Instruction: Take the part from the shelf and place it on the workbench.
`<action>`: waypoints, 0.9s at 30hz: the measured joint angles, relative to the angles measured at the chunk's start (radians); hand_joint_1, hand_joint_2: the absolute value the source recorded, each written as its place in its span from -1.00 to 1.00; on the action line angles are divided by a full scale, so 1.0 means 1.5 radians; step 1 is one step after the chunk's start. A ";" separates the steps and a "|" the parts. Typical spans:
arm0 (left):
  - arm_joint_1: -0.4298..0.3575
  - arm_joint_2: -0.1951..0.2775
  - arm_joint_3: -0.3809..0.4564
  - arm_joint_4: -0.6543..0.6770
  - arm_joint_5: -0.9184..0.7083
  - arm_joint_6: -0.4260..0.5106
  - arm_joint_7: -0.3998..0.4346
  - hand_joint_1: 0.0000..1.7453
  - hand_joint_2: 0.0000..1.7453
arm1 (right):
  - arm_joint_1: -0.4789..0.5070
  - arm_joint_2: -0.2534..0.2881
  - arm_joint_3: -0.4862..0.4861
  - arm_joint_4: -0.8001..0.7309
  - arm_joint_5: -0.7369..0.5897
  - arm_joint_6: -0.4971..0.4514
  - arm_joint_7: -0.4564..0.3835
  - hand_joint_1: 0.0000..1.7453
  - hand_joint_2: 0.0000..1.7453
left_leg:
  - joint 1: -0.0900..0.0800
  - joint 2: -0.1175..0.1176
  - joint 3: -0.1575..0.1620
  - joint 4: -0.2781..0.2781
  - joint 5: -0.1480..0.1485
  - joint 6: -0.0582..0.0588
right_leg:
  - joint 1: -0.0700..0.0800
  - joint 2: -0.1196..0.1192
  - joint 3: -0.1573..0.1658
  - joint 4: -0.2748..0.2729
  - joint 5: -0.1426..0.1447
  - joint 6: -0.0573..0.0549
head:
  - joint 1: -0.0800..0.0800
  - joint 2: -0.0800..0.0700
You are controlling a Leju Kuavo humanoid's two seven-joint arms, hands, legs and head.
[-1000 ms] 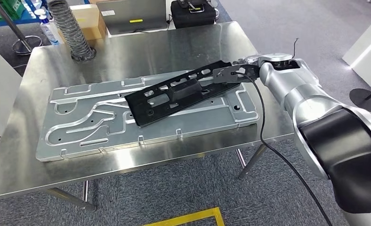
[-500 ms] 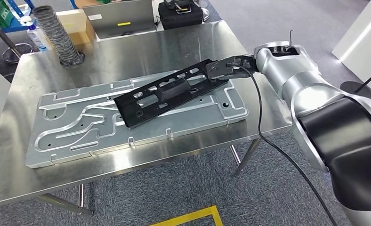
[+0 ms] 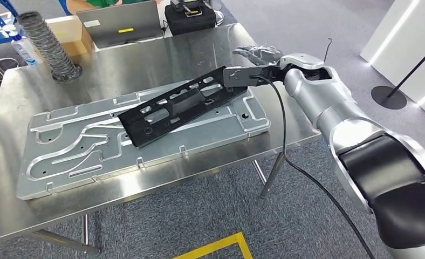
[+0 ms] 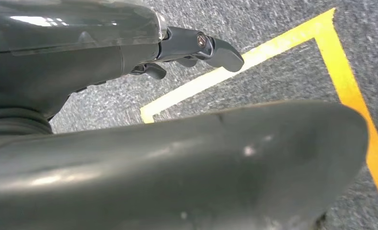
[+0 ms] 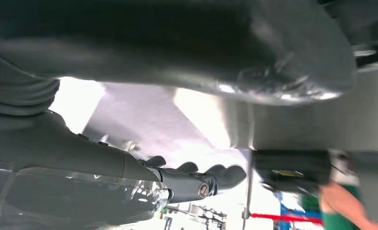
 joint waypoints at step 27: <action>-0.025 -0.005 0.014 0.000 0.001 0.010 -0.008 -1.00 -1.00 | 0.788 0.066 -0.681 -0.711 0.069 -0.311 0.017 -1.00 -1.00 | -0.009 0.001 0.058 0.023 -0.060 0.021 | 0.027 -0.063 0.002 -0.007 0.004 -0.032 | 0.000 0.000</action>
